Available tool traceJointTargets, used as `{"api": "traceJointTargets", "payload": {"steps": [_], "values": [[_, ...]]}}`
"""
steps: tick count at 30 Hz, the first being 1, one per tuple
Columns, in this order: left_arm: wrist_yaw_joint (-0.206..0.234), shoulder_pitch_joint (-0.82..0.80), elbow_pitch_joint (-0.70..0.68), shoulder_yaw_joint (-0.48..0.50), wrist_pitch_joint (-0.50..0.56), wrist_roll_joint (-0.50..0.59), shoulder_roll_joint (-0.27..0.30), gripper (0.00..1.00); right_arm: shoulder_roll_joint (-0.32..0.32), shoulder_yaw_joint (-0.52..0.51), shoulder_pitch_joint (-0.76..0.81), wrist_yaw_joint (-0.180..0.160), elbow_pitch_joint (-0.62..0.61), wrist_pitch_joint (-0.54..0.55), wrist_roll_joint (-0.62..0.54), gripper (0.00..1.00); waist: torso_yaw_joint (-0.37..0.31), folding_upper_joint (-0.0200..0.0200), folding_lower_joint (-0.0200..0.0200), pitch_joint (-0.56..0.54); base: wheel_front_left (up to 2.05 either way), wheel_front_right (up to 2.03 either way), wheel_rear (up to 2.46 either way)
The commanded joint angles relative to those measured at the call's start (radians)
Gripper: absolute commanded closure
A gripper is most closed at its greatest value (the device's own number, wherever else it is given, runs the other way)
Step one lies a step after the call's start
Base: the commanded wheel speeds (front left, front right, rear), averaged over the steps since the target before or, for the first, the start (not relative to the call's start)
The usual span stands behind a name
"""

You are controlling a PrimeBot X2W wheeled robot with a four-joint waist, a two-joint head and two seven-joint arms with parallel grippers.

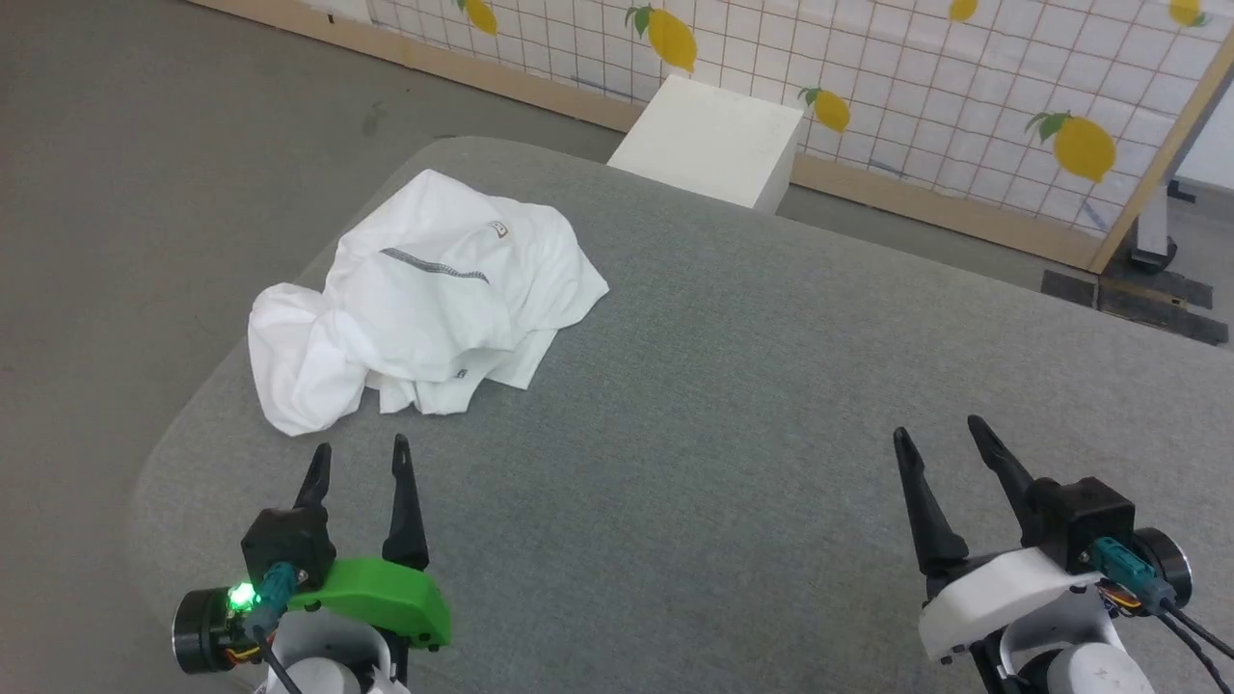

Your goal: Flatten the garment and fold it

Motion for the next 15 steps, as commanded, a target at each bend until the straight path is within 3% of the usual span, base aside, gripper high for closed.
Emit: {"api": "traceJointTargets", "payload": {"steps": [1,15], "values": [[0.010,-0.022,0.006,-0.003,-0.011,-0.018,0.008,0.00,0.002,0.001,-0.014,-0.001,0.005,-0.009,0.008,0.00,0.009,0.0000,-0.0001,0.000,0.00,0.00,0.00],[0.033,-0.031,0.024,-0.017,-0.040,-0.054,0.020,0.00,0.002,0.004,-0.022,-0.001,0.024,-0.024,0.024,0.00,0.064,0.0000,-0.0001,0.002,0.00,0.00,0.00]]}}
